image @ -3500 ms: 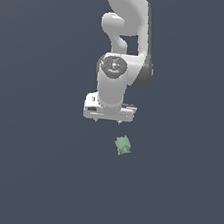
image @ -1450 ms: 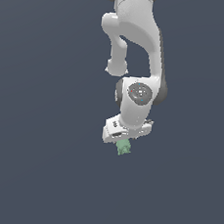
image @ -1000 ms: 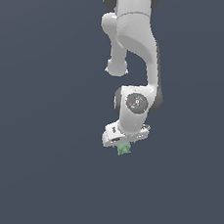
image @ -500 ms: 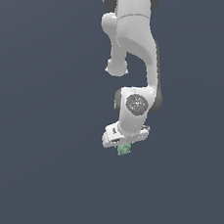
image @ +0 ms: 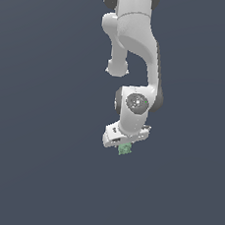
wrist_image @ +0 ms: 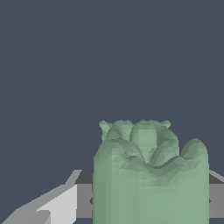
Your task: Pick up the object and move it to a goal position.
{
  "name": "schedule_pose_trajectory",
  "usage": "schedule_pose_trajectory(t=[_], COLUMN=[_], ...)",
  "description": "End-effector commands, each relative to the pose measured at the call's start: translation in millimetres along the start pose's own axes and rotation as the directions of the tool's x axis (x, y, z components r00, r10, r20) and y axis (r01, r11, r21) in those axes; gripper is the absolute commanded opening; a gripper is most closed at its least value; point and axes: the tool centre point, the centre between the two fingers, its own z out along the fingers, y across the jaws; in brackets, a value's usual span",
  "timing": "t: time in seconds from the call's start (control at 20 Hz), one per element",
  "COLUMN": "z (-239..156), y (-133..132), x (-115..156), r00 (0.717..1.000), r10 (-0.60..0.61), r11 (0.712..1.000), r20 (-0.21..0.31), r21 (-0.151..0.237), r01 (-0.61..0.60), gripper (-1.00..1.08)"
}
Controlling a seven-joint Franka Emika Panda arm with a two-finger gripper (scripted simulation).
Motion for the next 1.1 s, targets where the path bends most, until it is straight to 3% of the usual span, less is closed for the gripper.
schedule_pose_trajectory(t=[0.0,0.45,1.05], z=[-5,-45,-137], y=[-1,-6,-19], x=[-3,-25,-76], r00=[1.000,1.000,1.000], r10=[0.000,0.000,0.000], r11=[1.000,1.000,1.000], r20=[-0.001,-0.001,0.000], r21=[0.000,-0.001,-0.001], r01=[0.000,0.000,0.000], gripper=[-1.00,-1.00,-1.00])
